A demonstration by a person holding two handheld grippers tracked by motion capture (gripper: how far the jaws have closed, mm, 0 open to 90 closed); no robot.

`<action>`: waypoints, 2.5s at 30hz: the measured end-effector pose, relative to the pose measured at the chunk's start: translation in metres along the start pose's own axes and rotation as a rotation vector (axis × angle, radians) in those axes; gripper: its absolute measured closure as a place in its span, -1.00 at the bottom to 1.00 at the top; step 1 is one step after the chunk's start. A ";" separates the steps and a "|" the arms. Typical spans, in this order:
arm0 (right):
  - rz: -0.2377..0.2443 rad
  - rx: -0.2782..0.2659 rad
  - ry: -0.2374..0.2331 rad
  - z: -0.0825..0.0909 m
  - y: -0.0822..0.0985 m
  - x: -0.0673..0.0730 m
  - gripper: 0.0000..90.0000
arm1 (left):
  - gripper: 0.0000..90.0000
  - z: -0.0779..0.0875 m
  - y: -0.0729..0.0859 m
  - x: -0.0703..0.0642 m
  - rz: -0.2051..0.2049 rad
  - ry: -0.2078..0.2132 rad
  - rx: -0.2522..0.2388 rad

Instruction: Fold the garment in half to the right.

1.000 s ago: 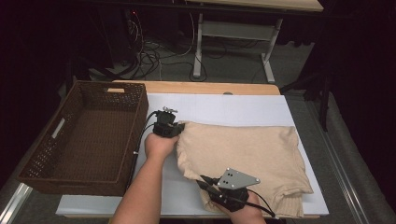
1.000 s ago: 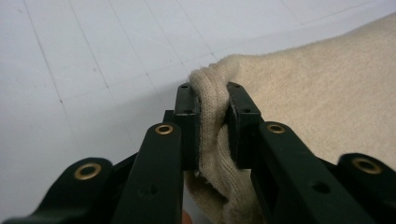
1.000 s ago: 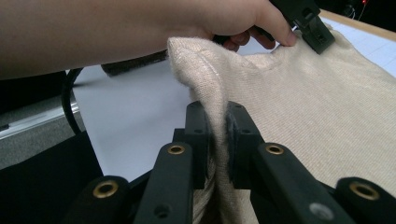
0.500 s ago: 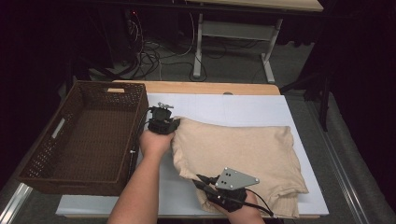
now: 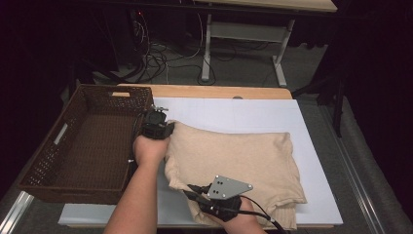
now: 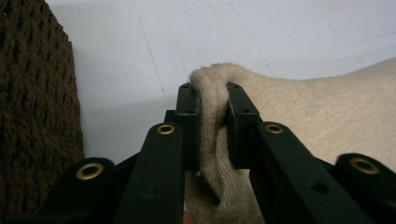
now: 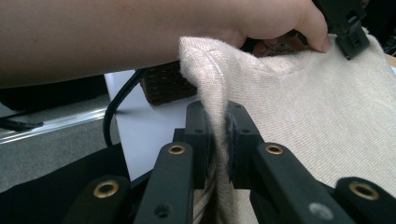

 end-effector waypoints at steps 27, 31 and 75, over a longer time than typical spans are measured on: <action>-0.111 -0.021 0.174 0.071 0.030 -0.034 0.82 | 0.67 -0.019 -0.034 -0.100 -0.140 0.154 -0.024; -0.136 -0.016 0.216 0.089 0.041 -0.043 0.82 | 0.67 -0.027 -0.039 -0.124 -0.164 0.186 -0.027; -0.272 0.073 0.406 0.181 0.133 -0.086 0.82 | -0.28 -0.048 -0.031 -0.224 -0.261 0.421 -0.060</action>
Point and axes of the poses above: each handheld gripper's, and its own axes: z roughly backward along the jaws, y roughly out of its underside, x roughly to its left, the point moved 9 cm from there along -z, roughly forward along the jaws, and after that the axes turned 6 degrees about z, right-handed, at the moved point
